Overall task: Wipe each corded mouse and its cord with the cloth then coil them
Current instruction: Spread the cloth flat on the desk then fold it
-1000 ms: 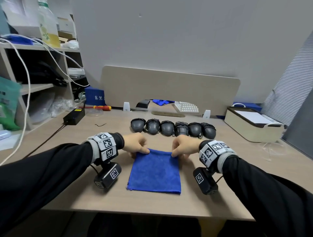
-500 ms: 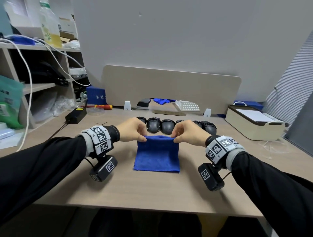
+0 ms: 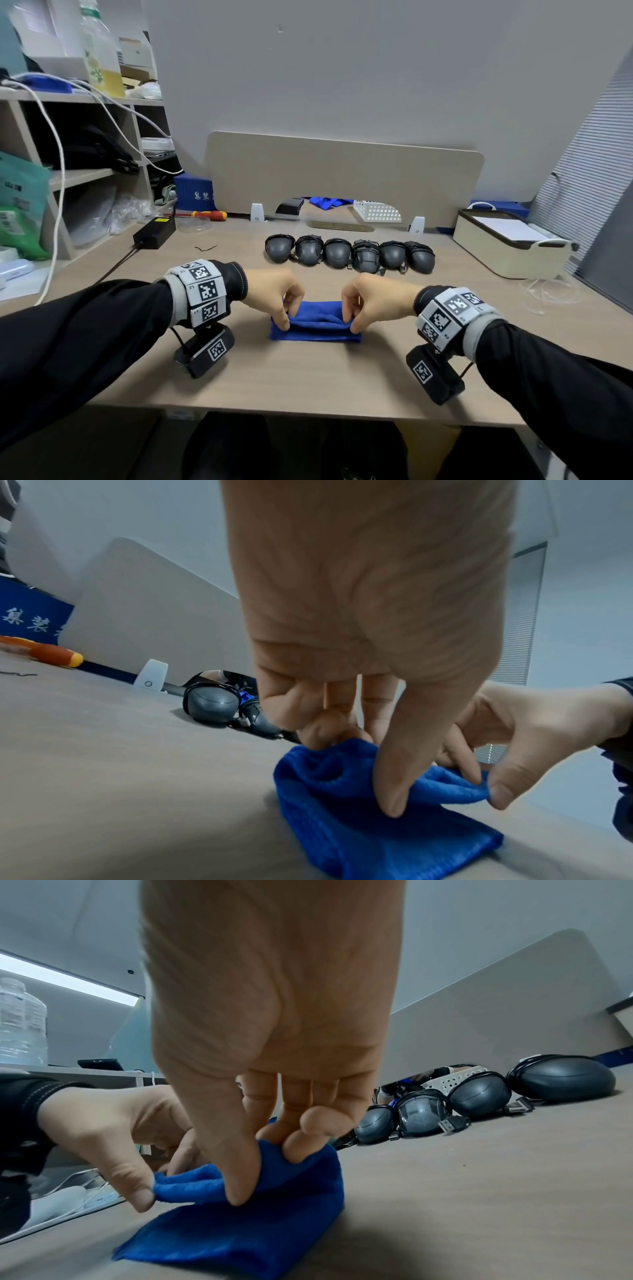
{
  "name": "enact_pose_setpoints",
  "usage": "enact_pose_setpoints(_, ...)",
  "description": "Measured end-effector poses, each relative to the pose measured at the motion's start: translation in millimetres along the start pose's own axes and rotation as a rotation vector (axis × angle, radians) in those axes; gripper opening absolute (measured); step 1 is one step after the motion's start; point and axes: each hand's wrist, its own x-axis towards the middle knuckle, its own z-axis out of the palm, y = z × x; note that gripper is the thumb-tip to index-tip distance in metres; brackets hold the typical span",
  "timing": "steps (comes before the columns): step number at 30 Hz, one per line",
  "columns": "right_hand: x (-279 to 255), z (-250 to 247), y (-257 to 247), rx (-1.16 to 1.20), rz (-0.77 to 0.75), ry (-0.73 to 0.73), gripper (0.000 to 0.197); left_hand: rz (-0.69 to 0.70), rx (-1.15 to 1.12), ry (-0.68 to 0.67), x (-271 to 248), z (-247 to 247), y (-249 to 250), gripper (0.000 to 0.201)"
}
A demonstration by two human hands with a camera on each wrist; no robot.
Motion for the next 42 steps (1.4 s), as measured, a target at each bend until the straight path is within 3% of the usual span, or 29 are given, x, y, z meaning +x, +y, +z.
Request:
enact_pose_setpoints(2,0,4,-1,-0.011,0.031,-0.104,0.014,-0.031,-0.025,-0.093,-3,4,5,0.017)
enact_pose_setpoints(4,0,7,0,0.020,0.065,-0.151,0.013,-0.062,-0.053,-0.097,-1,2,6,0.022)
enact_pose_setpoints(8,6,-1,5,0.071,0.174,0.142,0.025,-0.132,-0.037,0.156,8,-3,1,0.025)
enact_pose_setpoints(10,9,1,5,0.080,0.252,0.062,0.039,-0.219,-0.023,0.069,11,0,-1,0.043)
enact_pose_setpoints(11,12,4,5,0.080,0.284,-0.012,0.045,-0.243,-0.049,0.016,13,2,-1,0.043)
enact_pose_setpoints(14,16,9,6,0.125,0.302,-0.064,0.031,-0.261,-0.122,0.018,22,5,1,0.030)
enact_pose_setpoints(16,13,3,16,0.263,0.320,-0.003,0.024,-0.262,-0.212,0.111,30,3,10,0.030)
enact_pose_setpoints(19,-7,-16,48,0.565,0.395,0.179,0.016,-0.279,-0.568,0.256,54,6,35,0.024)
enact_pose_setpoints(22,-34,-33,90,0.848,0.510,0.330,0.016,-0.284,-0.836,0.255,94,13,71,0.023)
enact_pose_setpoints(24,-49,-39,116,0.868,0.609,0.387,0.018,-0.270,-0.898,0.258,124,20,95,0.025)
enact_pose_setpoints(27,-64,-44,149,0.807,0.738,0.435,0.020,-0.236,-0.751,0.302,172,30,125,0.030)
enact_pose_setpoints(31,-74,-64,194,0.675,0.793,0.606,0.022,-0.183,-0.801,0.406,217,34,162,0.038)
enact_pose_setpoints(33,-75,-71,209,0.432,0.811,0.638,0.018,-0.193,-0.710,0.475,232,35,171,0.045)
enact_pose_setpoints(34,-77,-71,214,0.277,0.812,0.653,0.010,-0.204,-0.595,0.498,236,34,176,0.042)
enact_pose_setpoints(35,-77,-69,218,0.140,0.805,0.671,0.016,-0.193,-0.451,0.514,238,33,178,0.038)
enact_pose_setpoints(37,-79,-67,217,0.000,0.716,0.593,0.030,-0.099,-0.200,0.474,244,31,185,0.035)
enact_pose_setpoints(40,-76,-59,206,-0.015,0.500,0.342,0.027,0.050,0.109,0.244,247,31,207,0.032)
enact_pose_setpoints(42,-71,-56,205,-0.072,0.480,0.192,0.026,0.061,0.219,0.106,249,36,218,0.021)
